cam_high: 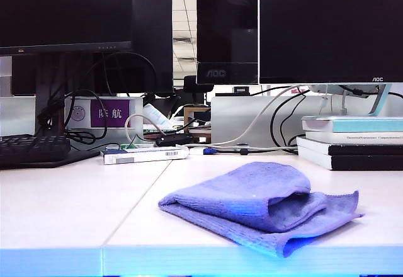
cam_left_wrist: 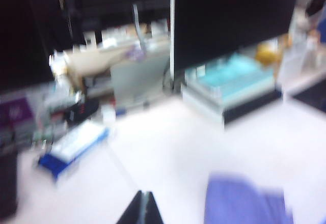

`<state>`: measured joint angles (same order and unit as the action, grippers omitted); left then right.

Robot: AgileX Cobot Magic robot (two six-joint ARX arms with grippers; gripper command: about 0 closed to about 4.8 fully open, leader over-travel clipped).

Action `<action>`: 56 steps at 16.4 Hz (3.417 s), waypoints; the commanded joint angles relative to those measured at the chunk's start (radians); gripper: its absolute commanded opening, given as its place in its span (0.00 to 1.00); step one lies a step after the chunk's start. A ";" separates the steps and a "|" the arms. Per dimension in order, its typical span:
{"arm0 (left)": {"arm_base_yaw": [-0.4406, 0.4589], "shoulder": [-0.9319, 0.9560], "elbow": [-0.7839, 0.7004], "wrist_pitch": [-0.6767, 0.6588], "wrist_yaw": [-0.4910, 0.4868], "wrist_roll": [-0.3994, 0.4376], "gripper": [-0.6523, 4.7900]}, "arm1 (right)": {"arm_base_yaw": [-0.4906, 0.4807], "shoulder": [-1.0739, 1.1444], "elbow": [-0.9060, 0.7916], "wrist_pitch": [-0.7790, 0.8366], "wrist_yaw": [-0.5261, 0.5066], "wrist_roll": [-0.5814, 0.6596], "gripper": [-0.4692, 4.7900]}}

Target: Wipe the table from front to back using the rag.

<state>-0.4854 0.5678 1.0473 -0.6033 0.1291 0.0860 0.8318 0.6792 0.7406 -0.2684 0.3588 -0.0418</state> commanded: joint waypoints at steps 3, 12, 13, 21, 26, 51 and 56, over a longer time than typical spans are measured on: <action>0.000 -0.311 -0.271 -0.023 0.052 -0.028 0.11 | 0.001 -0.274 -0.215 0.026 0.013 0.015 0.08; 0.000 -0.430 -0.723 0.389 0.016 -0.172 0.11 | 0.003 -0.486 -0.320 -0.195 -0.047 0.075 0.08; 0.000 -0.430 -0.760 0.437 -0.019 -0.173 0.11 | 0.003 -0.486 -0.320 -0.200 -0.046 0.075 0.08; 0.037 -0.456 -1.007 0.646 -0.124 -0.172 0.11 | 0.002 -0.486 -0.320 -0.206 -0.044 0.075 0.08; 0.294 -0.508 -1.040 0.600 -0.035 -0.170 0.11 | 0.002 -0.486 -0.320 -0.207 -0.045 0.074 0.08; 0.473 -0.556 -1.040 0.424 -0.087 -0.015 0.11 | -0.199 -0.555 -0.504 0.082 -0.047 0.075 0.08; 0.473 -0.556 -1.040 0.424 -0.087 -0.015 0.11 | -0.531 -0.563 -0.668 0.266 -0.203 0.075 0.08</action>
<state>-0.0120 0.0124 0.0097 -0.1631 0.0406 0.0742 0.3233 0.1223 0.0826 -0.0238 0.2188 0.0307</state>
